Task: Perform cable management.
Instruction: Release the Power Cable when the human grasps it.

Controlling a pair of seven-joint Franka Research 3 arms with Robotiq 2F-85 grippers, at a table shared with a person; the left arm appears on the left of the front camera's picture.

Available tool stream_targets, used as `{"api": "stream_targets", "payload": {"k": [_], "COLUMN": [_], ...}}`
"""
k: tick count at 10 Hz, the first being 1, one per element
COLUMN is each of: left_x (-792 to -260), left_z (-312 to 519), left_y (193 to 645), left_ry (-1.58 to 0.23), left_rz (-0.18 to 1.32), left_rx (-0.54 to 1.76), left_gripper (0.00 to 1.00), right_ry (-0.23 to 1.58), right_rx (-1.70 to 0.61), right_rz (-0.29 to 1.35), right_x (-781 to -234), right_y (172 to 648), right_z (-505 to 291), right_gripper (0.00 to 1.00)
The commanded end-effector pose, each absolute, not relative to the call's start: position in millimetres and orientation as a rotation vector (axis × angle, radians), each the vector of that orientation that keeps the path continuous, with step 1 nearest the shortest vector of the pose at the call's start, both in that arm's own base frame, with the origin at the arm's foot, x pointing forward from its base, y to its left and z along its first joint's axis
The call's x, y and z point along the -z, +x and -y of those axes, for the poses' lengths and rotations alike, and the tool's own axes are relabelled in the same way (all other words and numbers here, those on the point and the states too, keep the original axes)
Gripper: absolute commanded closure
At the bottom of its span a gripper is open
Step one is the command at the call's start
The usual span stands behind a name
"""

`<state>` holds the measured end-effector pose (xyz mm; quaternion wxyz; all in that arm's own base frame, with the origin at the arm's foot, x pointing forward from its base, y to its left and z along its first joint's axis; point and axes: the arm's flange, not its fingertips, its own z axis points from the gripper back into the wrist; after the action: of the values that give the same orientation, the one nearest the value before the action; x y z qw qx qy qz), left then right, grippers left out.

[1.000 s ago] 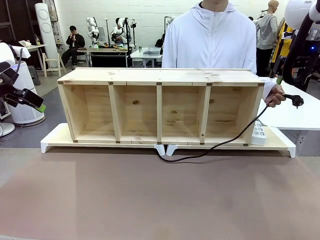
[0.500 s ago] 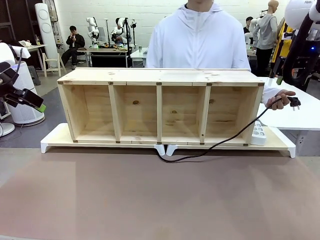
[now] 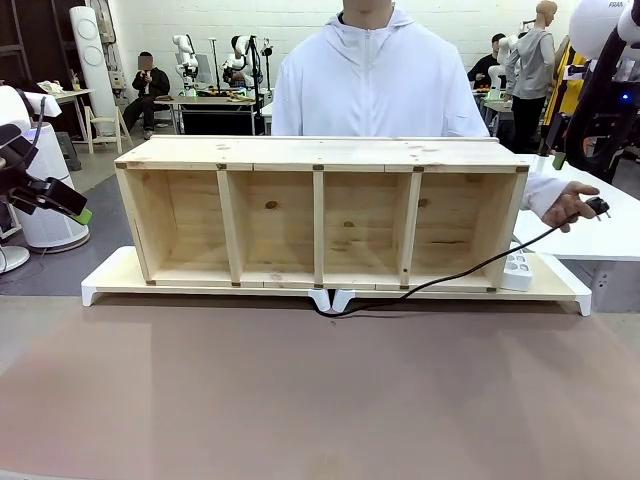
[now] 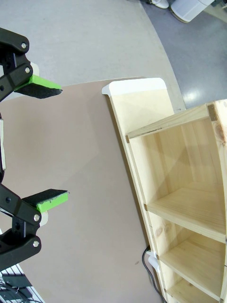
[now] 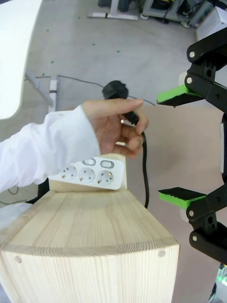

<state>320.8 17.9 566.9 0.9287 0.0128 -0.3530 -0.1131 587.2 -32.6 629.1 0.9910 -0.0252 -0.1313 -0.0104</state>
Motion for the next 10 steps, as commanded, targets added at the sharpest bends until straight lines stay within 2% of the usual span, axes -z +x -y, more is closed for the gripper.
{"api": "stream_targets", "payload": {"k": [1,10], "left_x": [-566.4,-566.4], "left_z": [-17.8,-17.8], "left_y": [322.5,322.5], "left_ry": [0.026,0.026], "left_rz": [0.730,0.730], "left_rx": [0.231,0.231], "left_gripper": [0.00,0.00], "right_ry": [-0.046,-0.046], "right_rx": [0.025,0.025], "right_rz": [0.259,0.259], "right_x": [-628.2,-628.2], "right_y": [587.1,587.1], "right_z": [32.5,32.5], "right_gripper": [0.11,0.11]}}
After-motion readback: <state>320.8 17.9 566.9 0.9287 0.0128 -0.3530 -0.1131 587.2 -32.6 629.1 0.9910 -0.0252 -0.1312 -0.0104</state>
